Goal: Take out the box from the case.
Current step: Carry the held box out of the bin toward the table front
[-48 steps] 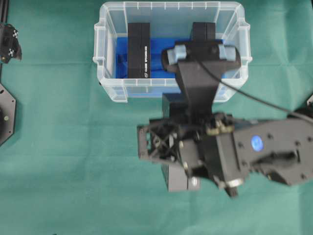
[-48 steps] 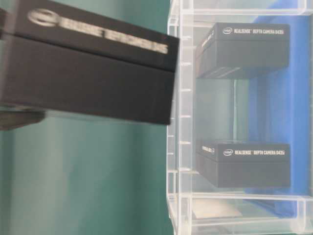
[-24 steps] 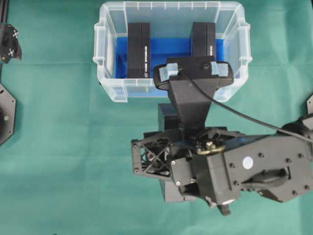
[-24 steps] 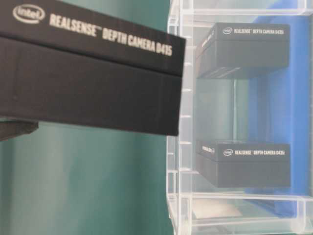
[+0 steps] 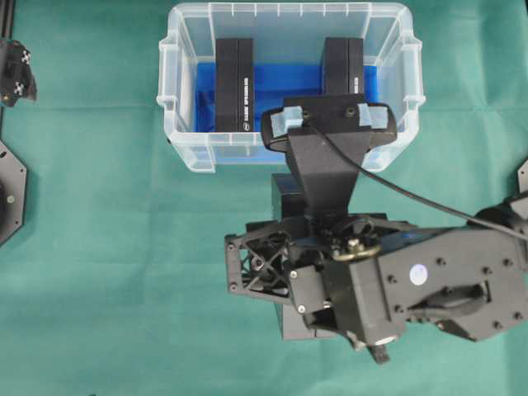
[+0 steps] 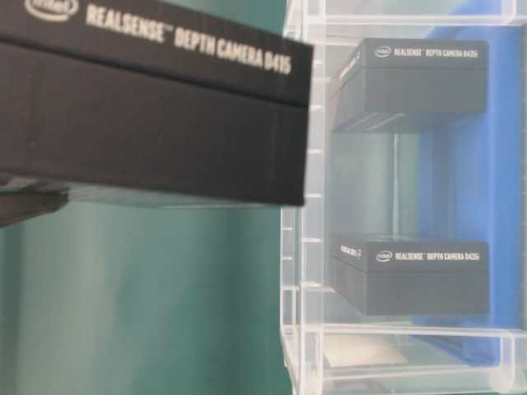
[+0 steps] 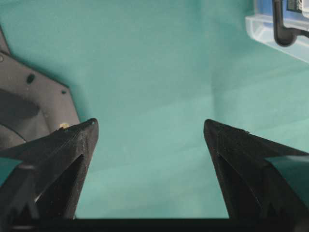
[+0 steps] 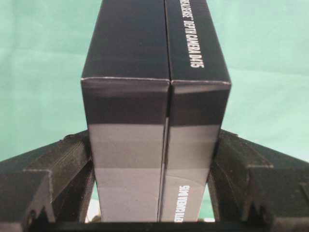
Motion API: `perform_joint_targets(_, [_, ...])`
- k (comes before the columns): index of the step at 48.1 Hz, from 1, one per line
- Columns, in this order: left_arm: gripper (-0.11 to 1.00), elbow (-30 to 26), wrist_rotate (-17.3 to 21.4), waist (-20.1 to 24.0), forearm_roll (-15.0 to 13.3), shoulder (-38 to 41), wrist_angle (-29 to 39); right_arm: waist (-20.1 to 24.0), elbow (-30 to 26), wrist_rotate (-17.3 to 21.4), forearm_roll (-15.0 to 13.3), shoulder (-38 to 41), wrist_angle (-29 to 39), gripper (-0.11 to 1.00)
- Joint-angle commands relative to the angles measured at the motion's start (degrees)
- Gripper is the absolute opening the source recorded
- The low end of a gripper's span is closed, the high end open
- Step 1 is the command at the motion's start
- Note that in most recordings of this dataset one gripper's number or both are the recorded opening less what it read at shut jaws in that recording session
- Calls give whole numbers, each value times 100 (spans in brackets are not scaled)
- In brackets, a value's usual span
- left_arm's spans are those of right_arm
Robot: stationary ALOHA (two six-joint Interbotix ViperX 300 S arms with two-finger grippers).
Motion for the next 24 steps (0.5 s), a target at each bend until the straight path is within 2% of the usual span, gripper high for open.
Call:
perform_joint_targets(1, [90,-70,9,18,18,-9,-18,18,-149,0,0,-88,26,67])
perform_joint_targets(15, [90,-62,9,18,26,-18,-18,18,70,18,123,62,-35,67])
perform_joint_targets(24, [90,-62,18,18,18,-26,-18,18,475,44,220,70,-360,67])
